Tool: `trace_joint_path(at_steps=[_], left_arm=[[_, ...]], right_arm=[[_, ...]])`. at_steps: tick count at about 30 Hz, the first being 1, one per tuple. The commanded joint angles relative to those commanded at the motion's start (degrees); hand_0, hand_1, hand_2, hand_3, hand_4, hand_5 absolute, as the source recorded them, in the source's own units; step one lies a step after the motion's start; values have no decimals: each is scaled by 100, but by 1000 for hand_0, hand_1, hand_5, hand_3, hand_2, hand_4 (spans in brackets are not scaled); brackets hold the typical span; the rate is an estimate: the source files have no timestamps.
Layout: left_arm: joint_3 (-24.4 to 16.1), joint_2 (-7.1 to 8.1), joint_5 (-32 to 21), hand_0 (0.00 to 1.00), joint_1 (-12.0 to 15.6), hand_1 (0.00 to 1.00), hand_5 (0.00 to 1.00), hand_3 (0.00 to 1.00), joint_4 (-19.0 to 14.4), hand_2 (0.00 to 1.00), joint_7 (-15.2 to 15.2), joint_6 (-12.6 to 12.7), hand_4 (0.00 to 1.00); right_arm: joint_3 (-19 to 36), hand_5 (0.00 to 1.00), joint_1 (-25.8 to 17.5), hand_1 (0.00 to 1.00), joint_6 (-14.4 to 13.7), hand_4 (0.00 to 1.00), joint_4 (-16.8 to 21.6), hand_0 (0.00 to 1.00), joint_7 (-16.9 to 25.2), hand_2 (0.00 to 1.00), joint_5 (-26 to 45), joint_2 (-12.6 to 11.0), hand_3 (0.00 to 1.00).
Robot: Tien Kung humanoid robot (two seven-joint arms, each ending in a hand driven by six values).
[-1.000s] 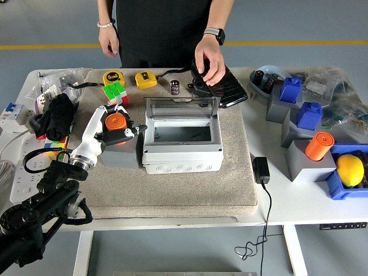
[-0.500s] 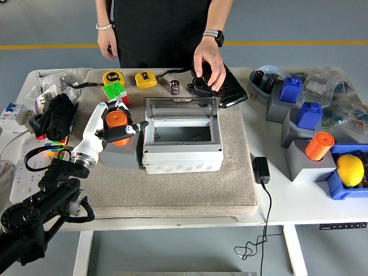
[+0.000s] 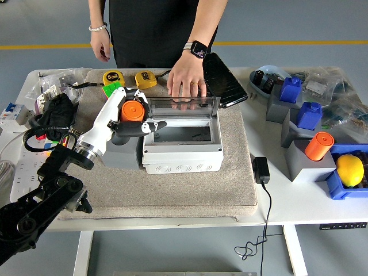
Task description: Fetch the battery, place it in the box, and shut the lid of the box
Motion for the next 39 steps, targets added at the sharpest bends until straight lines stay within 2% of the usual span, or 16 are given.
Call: trace_joint_path(at_steps=[6, 8, 9, 10, 13, 17, 20, 21, 26, 27, 32, 33, 35, 38, 39], left_arm=[[510, 4, 839, 15, -290, 2, 3, 118, -9, 71, 396, 241, 948], [723, -30, 1148, 15, -446, 2, 3, 118, -6, 71, 674, 461, 948], [802, -46, 1293, 18, -507, 2, 2, 117, -9, 73, 794, 551, 998], [870, -61, 1425, 18, -565, 2, 2, 117, -11, 73, 901, 614, 998], [1135, -152, 1732, 18, -830, 2, 2, 117, 34, 73, 1268, 684, 998], [1505, -320, 1940, 20, -1179, 2, 5, 122, 151, 73, 1582, 675, 998], [1826, -496, 2054, 20, -1484, 2, 5, 122, 296, 73, 1643, 659, 998], [1886, -528, 2078, 24, -1544, 5, 64, 129, 327, 73, 1647, 649, 998], [2399, -787, 2082, 24, -1972, 5, 64, 129, 625, 73, 1587, 613, 998], [2493, -832, 2125, 29, -2043, 9, 154, 134, 692, 79, 1587, 614, 998], [2867, -1068, 2272, 29, -2358, 9, 154, 134, 1124, 79, 1631, 608, 998], [2915, -1115, 2228, 41, -2409, 18, 318, 147, 1222, 86, 1650, 585, 998], [2981, -1204, 2111, 41, -2497, 18, 318, 147, 1424, 86, 1663, 566, 998], [3018, -1327, 2213, 41, -2600, 18, 318, 147, 1705, 86, 1805, 523, 998], [3015, -1353, 2243, 48, -2623, 27, 436, 168, 1757, 97, 1865, 506, 998]], right_arm=[[6, 585, -1, 675, -6, 998, -6, 714, 4, 679, 12, -14, 641], [12, 585, -2, 675, -8, 998, -5, 714, 6, 679, 12, -19, 641], [14, 581, -4, 673, -9, 998, -3, 713, 8, 678, 10, -21, 639], [14, 581, -5, 673, -9, 998, -2, 713, 9, 678, 8, -23, 639], [-18, 581, -11, 673, -11, 998, -3, 713, 11, 678, 12, -30, 639], [-72, 578, -11, 673, -14, 998, -6, 712, 13, 678, 32, -37, 637], [-124, 578, 6, 673, -15, 998, 0, 712, 15, 678, 41, -44, 637], [-133, 575, 12, 673, -15, 996, 2, 713, 15, 676, 37, -45, 637], [-168, 575, 45, 673, -20, 996, 23, 713, 20, 676, 23, -53, 637], [-179, 574, 47, 673, -21, 995, 21, 712, 20, 676, 25, -54, 635], [-223, 574, 44, 673, -23, 995, 22, 712, 19, 676, 24, -65, 635], [-224, 574, 43, 672, -23, 995, 24, 711, 19, 676, 18, -66, 634], [-227, 574, 42, 672, -23, 995, 32, 711, 18, 676, -4, -69, 634], [-233, 574, 43, 672, -23, 995, 48, 711, 17, 676, -35, -69, 634], [-228, 574, 41, 672, -24, 994, 55, 714, 16, 676, -50, -69, 634]])
